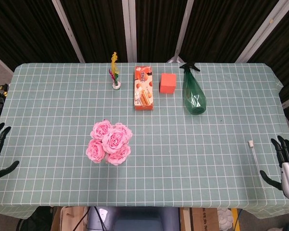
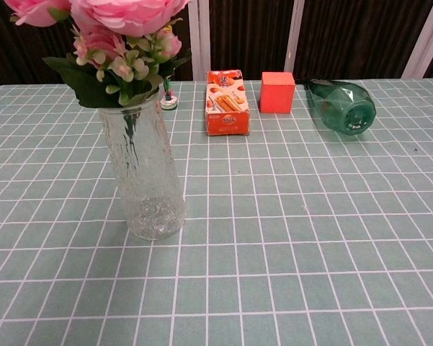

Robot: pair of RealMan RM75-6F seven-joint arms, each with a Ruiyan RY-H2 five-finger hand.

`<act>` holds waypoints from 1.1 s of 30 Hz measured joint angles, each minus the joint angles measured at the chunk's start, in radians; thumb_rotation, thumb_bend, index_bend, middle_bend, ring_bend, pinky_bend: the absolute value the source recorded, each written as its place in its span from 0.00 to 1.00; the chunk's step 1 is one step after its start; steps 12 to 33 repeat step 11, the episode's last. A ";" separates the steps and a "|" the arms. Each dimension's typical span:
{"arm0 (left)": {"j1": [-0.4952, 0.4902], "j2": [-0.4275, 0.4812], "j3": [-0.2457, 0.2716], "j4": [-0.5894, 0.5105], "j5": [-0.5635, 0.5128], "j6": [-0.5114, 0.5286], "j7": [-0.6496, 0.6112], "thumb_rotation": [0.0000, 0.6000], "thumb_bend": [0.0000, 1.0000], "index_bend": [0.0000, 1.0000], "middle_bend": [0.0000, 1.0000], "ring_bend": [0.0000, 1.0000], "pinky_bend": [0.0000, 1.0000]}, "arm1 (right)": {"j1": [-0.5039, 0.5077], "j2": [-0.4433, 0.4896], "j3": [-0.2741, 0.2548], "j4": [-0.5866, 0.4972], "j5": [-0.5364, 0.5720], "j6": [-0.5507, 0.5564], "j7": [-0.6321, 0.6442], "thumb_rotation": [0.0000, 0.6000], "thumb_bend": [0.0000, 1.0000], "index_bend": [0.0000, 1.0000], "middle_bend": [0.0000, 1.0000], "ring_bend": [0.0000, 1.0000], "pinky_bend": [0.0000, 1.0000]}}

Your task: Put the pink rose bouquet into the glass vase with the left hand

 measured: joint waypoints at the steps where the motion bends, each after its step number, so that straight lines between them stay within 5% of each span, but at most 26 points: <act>1: 0.007 -0.012 -0.002 0.031 0.000 0.005 -0.040 1.00 0.15 0.09 0.03 0.00 0.00 | 0.001 0.000 0.000 0.000 0.000 -0.001 -0.001 1.00 0.23 0.10 0.05 0.02 0.00; 11: 0.023 -0.074 -0.017 0.197 0.043 0.019 -0.238 1.00 0.15 0.07 0.02 0.00 0.00 | 0.003 0.010 -0.011 -0.023 -0.005 -0.013 -0.013 1.00 0.23 0.10 0.05 0.02 0.00; 33: 0.023 -0.074 -0.017 0.197 0.043 0.019 -0.238 1.00 0.15 0.07 0.02 0.00 0.00 | 0.003 0.010 -0.011 -0.023 -0.005 -0.013 -0.013 1.00 0.23 0.10 0.05 0.02 0.00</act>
